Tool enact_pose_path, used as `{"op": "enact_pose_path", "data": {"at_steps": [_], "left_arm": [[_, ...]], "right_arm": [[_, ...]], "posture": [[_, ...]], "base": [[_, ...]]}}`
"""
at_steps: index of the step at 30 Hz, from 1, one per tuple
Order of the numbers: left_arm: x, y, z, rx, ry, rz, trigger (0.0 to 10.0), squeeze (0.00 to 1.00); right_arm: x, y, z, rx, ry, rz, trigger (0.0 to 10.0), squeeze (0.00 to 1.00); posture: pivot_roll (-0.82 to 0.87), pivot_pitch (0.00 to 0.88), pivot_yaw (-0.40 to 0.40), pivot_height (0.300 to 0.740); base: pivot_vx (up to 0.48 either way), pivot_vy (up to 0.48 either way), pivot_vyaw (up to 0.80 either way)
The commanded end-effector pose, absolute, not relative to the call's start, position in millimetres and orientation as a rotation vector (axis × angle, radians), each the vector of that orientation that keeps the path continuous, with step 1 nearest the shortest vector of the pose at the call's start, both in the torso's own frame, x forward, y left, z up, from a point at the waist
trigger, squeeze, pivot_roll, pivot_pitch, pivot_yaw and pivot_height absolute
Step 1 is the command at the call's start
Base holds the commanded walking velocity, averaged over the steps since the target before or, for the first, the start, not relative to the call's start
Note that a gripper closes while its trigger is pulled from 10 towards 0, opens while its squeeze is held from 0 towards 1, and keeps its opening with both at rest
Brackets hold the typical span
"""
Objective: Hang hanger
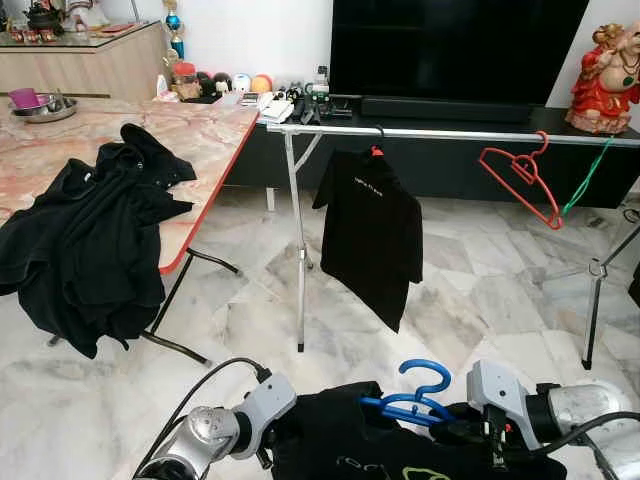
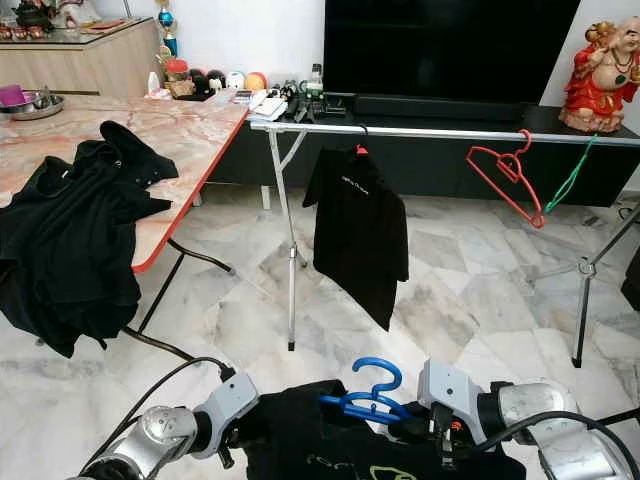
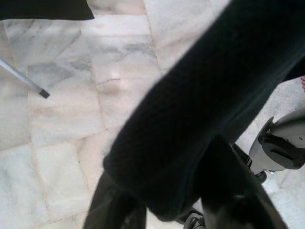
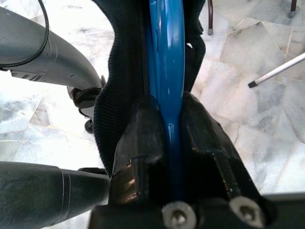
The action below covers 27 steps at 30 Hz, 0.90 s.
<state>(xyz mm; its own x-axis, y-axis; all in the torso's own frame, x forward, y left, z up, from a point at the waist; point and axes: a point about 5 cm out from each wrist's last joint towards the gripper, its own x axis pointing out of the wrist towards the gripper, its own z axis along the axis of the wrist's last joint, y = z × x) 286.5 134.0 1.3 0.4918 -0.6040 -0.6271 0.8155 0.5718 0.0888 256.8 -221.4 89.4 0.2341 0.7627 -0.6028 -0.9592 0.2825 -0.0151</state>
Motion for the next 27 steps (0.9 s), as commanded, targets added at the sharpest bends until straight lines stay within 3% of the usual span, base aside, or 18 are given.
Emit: {"op": "enact_pose_path", "data": {"at_steps": [1,19,27], "left_arm": [[286.9,132.3,1.4,0.405,0.592,-0.901,0.0,0.00],[283.1,141.4,-2.3,0.442,0.639,-0.917,0.0,0.00],[294.2,159.7,2.6,0.471,0.624,-0.722,0.0,0.00]], "right_arm": [[260.9,-219.8,100.4,-0.433,0.482,1.226,10.0,0.00],[263.0,-221.9,98.7,-0.432,0.479,1.187,10.0,0.00],[273.3,-231.8,99.6,-0.449,0.438,1.037,10.0,0.00]], "posture": [[-0.04,0.000,-0.030,0.740],[-0.04,0.000,-0.023,0.740],[-0.03,0.000,-0.022,0.740]], "base": [[0.000,0.000,0.00],[0.000,0.000,0.00],[0.000,0.000,0.00]]}}
